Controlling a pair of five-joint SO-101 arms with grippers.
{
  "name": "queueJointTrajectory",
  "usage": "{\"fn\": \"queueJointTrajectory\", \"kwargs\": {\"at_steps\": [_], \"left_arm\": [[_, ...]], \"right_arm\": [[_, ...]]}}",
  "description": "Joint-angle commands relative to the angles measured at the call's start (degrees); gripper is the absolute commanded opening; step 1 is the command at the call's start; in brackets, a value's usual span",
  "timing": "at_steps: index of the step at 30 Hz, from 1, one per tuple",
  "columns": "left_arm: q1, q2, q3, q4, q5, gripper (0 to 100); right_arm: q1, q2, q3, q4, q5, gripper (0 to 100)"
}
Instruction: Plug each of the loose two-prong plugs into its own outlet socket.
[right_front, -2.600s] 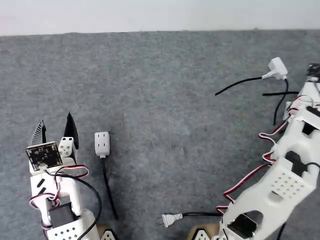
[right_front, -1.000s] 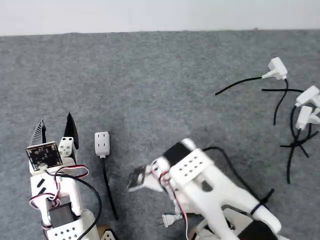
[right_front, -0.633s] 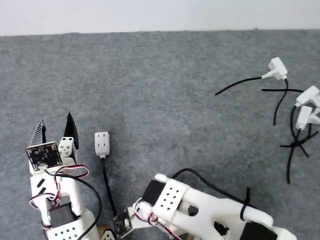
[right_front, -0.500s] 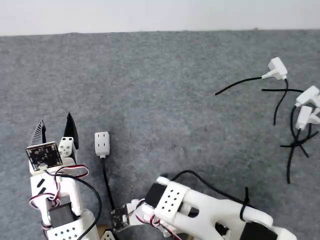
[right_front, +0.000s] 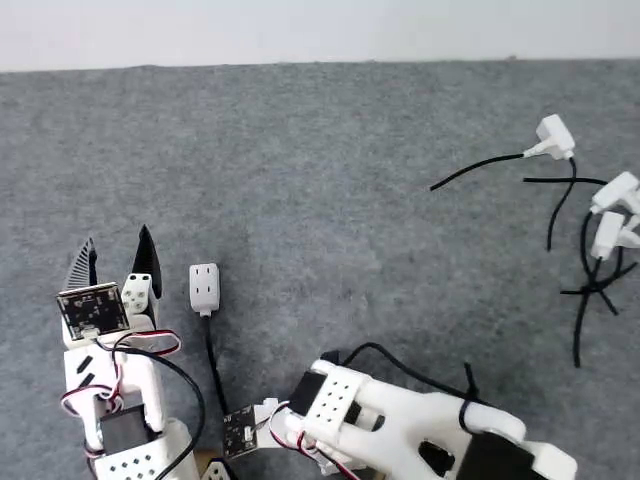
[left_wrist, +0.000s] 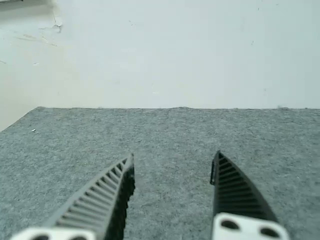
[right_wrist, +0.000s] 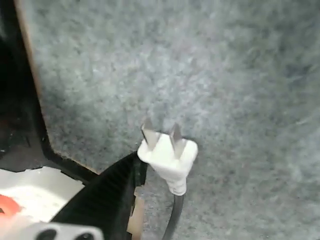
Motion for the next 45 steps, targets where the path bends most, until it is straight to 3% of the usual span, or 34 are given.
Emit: {"fn": "queueJointTrajectory", "kwargs": {"at_steps": [1,5,12,28,32,45], "left_arm": [[0.5,0.3,-0.5,-0.2,-1.1,24],[0.5,0.3,-0.5,-0.2,-1.1,24],[0.5,0.2,-0.5,-0.2,-1.1,24],[0.5,0.2,-0.5,-0.2,-1.1,24],[0.5,0.3,-0.5,-0.3,-1.1,24],[0.5,0.3,-0.5,-0.1,-1.1,24]], "right_arm": [[-0.3,4.7,-0.5,-1.3,-0.9,55.2],[-0.2,7.8,-2.1,-1.4,-2.8,47.9],[-0.6,13.4,-4.7,-2.6,-0.5,6.9],[-0.9,14.6,-5.8,-2.6,-3.3,8.8],[-0.7,14.2,-7.0,-1.4,-1.9,0.9],[5.8,-12.3,-27.3,32.3,-1.8,0.9]]}}
